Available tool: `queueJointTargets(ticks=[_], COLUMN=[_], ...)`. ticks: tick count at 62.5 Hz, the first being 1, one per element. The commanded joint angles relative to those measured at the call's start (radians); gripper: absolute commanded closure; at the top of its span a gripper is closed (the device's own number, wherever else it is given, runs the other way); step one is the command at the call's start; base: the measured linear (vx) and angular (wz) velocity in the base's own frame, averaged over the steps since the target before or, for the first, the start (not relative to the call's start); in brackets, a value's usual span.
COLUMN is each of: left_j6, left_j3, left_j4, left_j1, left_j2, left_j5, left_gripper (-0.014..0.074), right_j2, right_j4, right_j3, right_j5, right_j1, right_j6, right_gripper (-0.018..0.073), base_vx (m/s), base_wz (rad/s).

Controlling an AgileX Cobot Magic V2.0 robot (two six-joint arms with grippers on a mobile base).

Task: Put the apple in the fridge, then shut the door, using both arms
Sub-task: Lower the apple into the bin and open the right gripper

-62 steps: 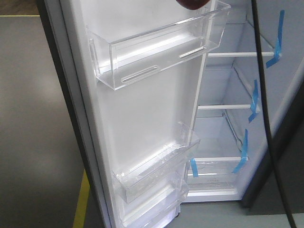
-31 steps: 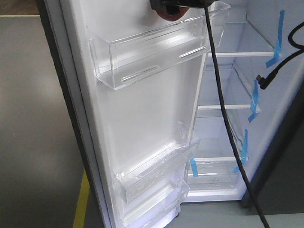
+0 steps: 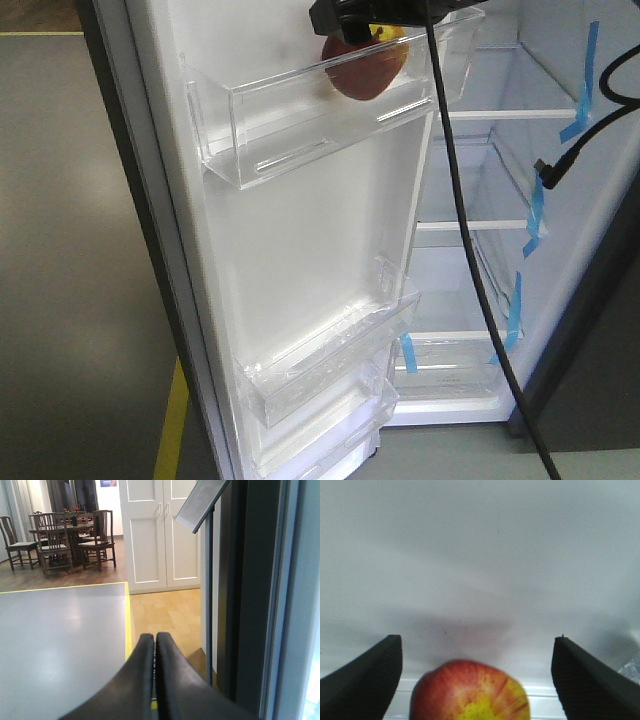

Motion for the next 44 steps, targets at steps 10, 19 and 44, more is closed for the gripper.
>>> queueJointTargets(ticks=[10,19,44], left_j6=[-0.008,-0.008,-0.008], left_j3=[0.021,0.021,0.021], left_j4=[-0.002,-0.002,-0.002], left_j1=[0.000,0.000,0.000], left_j2=[-0.016,-0.016,-0.016], left_j5=[-0.070,-0.070,-0.070], left_gripper=[0.0603,0.0603,0.0603], right_j2=[-0.118,-0.198,-0.631], right_j4=[0.002,0.072,0.167], right_j3=[-0.031,-0.015,0.615], right_j5=[-0.019,0.044,-0.192], right_j1=[0.000,0.001,0.001], right_j6=[-0.003,-0.010,-0.055], right_gripper=[-0.0032,-0.0011,-0.0008], base_vx=[0.00,0.00,0.00], base_wz=[0.00,0.00,0.00])
